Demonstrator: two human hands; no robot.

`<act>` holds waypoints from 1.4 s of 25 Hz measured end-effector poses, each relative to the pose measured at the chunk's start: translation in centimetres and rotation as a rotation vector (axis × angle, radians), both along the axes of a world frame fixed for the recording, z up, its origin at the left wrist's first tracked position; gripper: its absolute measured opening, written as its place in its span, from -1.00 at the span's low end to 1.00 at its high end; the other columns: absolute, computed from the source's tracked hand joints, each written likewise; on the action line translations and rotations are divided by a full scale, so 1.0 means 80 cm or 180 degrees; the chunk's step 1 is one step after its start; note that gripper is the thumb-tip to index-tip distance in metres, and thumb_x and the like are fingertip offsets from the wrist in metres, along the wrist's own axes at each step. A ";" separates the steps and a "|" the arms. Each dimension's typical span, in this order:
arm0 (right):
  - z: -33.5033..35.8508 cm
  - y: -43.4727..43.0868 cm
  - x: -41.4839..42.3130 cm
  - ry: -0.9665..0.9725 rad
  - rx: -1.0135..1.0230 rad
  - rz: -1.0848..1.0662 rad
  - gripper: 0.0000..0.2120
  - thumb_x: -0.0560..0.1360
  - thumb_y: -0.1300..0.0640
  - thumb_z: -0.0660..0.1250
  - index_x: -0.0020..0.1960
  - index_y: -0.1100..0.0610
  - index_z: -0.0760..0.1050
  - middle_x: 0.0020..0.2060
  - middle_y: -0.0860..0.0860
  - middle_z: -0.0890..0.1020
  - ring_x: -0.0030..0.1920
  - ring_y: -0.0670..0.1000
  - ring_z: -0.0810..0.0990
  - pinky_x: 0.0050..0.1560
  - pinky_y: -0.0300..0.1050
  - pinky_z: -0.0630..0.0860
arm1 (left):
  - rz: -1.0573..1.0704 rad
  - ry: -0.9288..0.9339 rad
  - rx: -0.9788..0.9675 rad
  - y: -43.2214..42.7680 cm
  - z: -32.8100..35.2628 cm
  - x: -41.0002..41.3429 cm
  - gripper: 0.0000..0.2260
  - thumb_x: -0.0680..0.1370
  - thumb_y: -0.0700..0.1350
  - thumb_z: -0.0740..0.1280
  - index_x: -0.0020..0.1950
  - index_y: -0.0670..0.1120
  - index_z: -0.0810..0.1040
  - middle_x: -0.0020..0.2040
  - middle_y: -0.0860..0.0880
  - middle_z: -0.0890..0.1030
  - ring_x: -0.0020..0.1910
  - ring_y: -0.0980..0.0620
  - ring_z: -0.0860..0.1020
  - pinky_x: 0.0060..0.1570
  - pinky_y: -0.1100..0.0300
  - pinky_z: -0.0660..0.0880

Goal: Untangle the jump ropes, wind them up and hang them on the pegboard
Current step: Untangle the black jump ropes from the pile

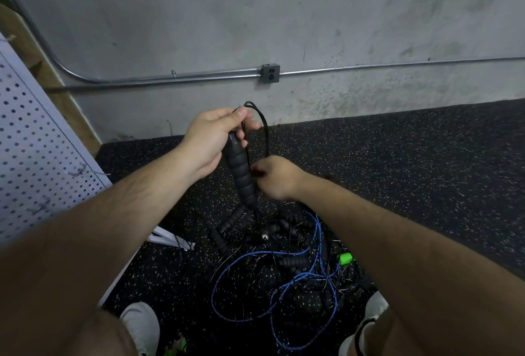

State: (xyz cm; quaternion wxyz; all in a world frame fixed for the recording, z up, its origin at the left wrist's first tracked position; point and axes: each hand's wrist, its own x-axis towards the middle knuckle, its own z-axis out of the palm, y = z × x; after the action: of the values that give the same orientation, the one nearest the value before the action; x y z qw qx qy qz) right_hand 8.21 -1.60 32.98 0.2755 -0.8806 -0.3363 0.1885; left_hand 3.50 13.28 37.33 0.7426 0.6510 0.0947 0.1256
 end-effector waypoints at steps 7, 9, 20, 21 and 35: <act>0.068 -0.005 0.015 0.0040 0.1745 -0.0804 -0.82 0.63 0.10 0.33 -0.04 0.21 0.59 -0.22 0.11 0.69 -0.39 -0.05 0.64 -0.42 -0.16 0.57 | -0.0103 0.0295 0.0331 0.015 -0.043 -0.015 -0.89 0.60 -0.12 0.39 0.06 -0.07 0.70 -0.09 -0.05 0.71 -0.30 0.10 0.52 -0.11 0.12 0.55; 0.083 -0.002 0.019 0.0360 0.2316 -0.0931 -0.81 0.64 0.16 0.32 -0.02 0.29 0.58 -0.19 0.11 0.67 -0.35 -0.08 0.64 -0.40 -0.20 0.55 | -0.0350 0.0534 0.0620 0.000 -0.059 -0.026 -0.91 0.60 -0.14 0.39 0.04 -0.06 0.70 -0.17 0.02 0.71 -0.32 0.12 0.52 -0.16 0.22 0.53; 0.013 -0.015 0.001 0.0564 0.0491 -0.0273 -0.93 0.54 0.23 0.29 0.02 0.16 0.52 -0.17 0.07 0.65 -0.30 0.07 0.64 -0.40 -0.11 0.56 | 0.0119 -0.0042 0.0206 -0.012 -0.022 -0.005 -0.91 0.61 -0.18 0.38 -0.02 -0.13 0.69 -0.23 -0.02 0.70 -0.35 0.17 0.48 -0.23 0.23 0.53; 0.002 -0.011 0.000 0.0497 0.0272 -0.0048 -0.92 0.54 0.26 0.31 0.02 0.16 0.53 -0.18 0.05 0.63 -0.25 0.11 0.65 -0.36 -0.12 0.56 | 0.0100 -0.0057 0.0179 -0.012 -0.018 -0.005 -0.90 0.61 -0.18 0.37 -0.01 -0.13 0.69 -0.21 -0.03 0.71 -0.34 0.17 0.48 -0.23 0.24 0.54; 0.103 0.012 0.015 0.0523 0.2862 -0.0763 -0.82 0.63 0.22 0.32 -0.05 0.34 0.56 -0.17 0.21 0.68 -0.29 0.02 0.64 -0.30 -0.12 0.60 | -0.0254 0.0538 0.0837 -0.012 -0.067 -0.024 -0.86 0.60 -0.12 0.40 0.10 -0.12 0.69 -0.05 -0.03 0.75 -0.27 0.08 0.50 -0.16 0.22 0.51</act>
State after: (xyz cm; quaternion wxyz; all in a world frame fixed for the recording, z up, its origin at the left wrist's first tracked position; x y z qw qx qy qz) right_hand 9.44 -0.60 41.25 0.6750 -0.6888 -0.2576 0.0602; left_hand 1.59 12.33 31.95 0.6447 0.7541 0.1136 0.0520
